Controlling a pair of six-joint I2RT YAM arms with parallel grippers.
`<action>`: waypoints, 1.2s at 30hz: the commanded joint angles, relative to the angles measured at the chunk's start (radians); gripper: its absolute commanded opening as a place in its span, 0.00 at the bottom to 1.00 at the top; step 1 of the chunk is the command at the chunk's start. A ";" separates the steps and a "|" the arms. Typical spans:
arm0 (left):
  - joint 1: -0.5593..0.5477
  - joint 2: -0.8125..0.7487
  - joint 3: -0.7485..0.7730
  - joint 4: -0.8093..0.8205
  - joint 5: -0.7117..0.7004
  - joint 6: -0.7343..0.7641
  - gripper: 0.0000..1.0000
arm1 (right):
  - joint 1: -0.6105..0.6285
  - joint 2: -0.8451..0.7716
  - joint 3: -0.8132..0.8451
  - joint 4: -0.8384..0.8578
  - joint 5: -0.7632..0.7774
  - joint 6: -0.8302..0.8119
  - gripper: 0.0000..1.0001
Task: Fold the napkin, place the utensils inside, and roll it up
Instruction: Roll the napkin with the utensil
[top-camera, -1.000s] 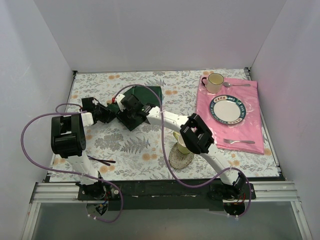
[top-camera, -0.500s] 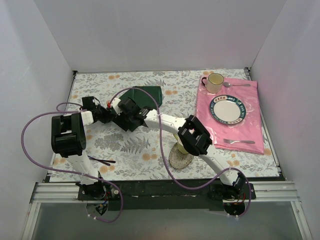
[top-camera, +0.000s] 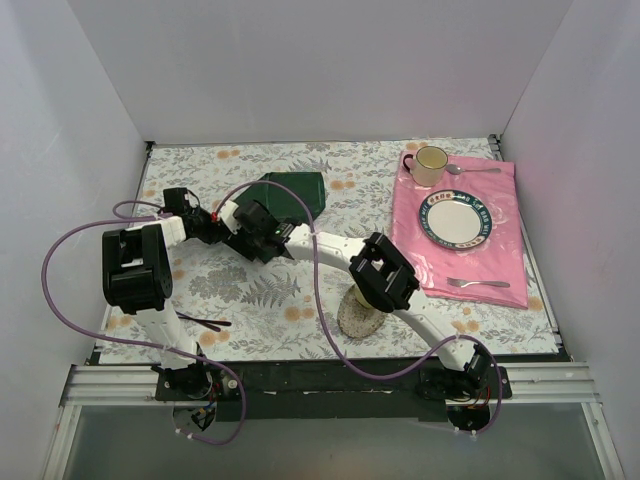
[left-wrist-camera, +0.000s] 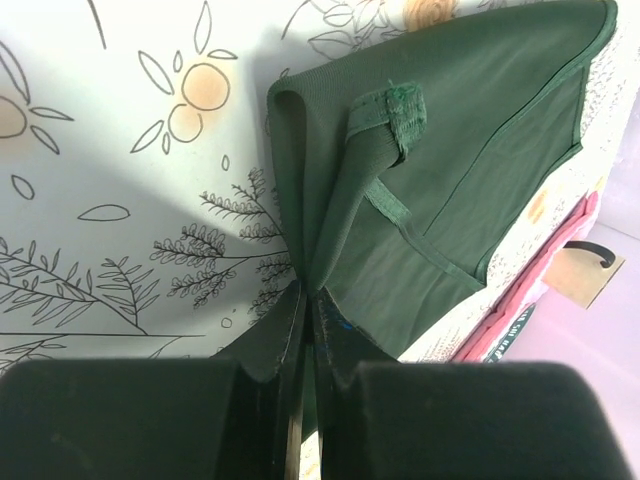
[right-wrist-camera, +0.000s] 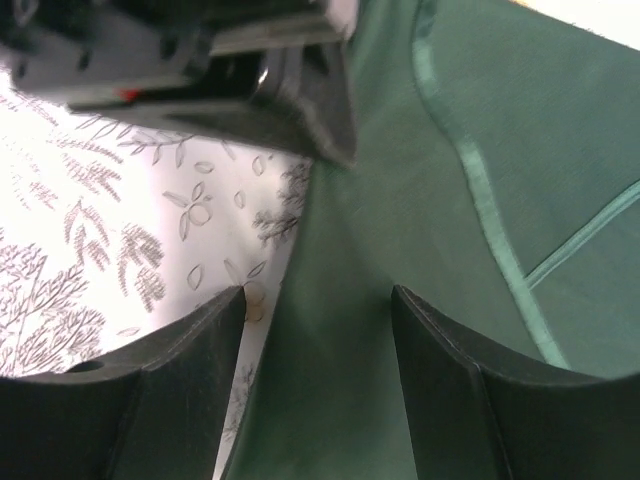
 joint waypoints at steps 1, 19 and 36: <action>-0.004 0.013 0.036 -0.033 0.018 0.015 0.00 | 0.017 0.032 0.045 0.055 0.061 -0.037 0.68; -0.002 0.009 0.052 -0.055 -0.011 0.052 0.02 | 0.012 0.041 -0.009 0.104 0.118 -0.014 0.30; -0.002 -0.126 0.026 -0.072 -0.051 0.104 0.52 | -0.137 -0.002 -0.016 0.064 -0.368 0.287 0.01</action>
